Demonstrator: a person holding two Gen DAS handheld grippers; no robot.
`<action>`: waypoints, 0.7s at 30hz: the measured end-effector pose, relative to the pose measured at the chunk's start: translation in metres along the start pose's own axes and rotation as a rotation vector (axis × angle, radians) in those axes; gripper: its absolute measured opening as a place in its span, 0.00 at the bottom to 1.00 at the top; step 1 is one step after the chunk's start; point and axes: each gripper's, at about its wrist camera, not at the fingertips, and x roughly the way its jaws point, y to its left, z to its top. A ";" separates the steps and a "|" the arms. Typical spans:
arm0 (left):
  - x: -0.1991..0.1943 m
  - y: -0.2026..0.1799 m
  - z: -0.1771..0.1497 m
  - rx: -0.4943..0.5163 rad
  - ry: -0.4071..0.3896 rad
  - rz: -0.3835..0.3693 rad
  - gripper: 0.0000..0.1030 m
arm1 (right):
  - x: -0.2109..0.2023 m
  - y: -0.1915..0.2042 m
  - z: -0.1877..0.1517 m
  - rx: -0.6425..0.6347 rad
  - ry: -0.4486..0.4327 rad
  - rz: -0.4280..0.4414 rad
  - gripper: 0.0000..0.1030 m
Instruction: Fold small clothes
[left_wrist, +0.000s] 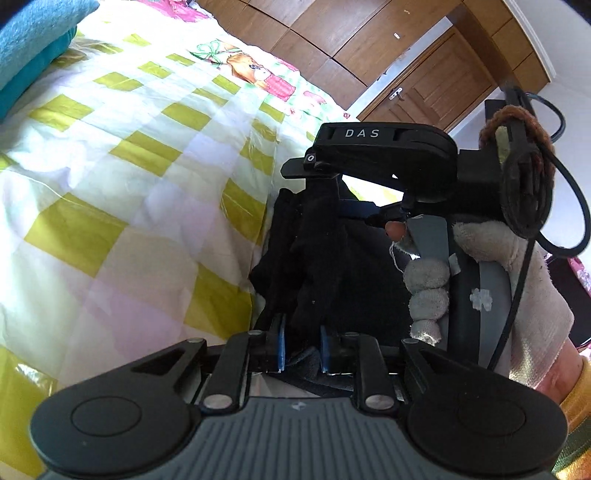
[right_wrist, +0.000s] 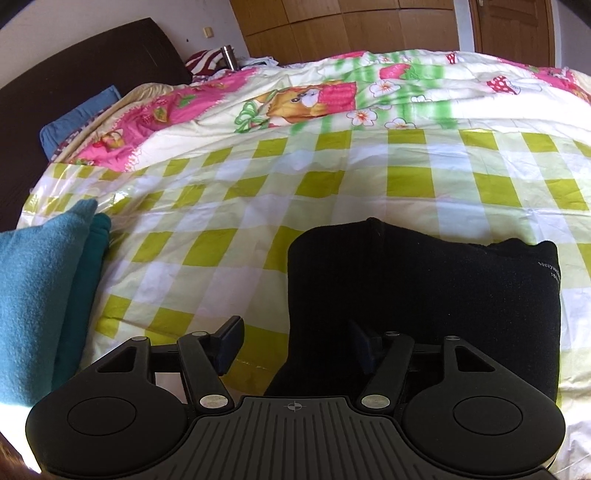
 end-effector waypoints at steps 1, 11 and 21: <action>-0.003 -0.004 -0.001 0.027 -0.010 0.022 0.35 | 0.004 -0.004 0.002 0.024 0.004 0.002 0.56; -0.040 -0.054 0.001 0.311 -0.149 0.182 0.35 | 0.008 -0.020 0.009 0.135 0.014 0.131 0.75; 0.035 -0.065 0.020 0.384 -0.051 0.231 0.35 | 0.009 -0.050 0.026 0.180 0.104 0.296 0.75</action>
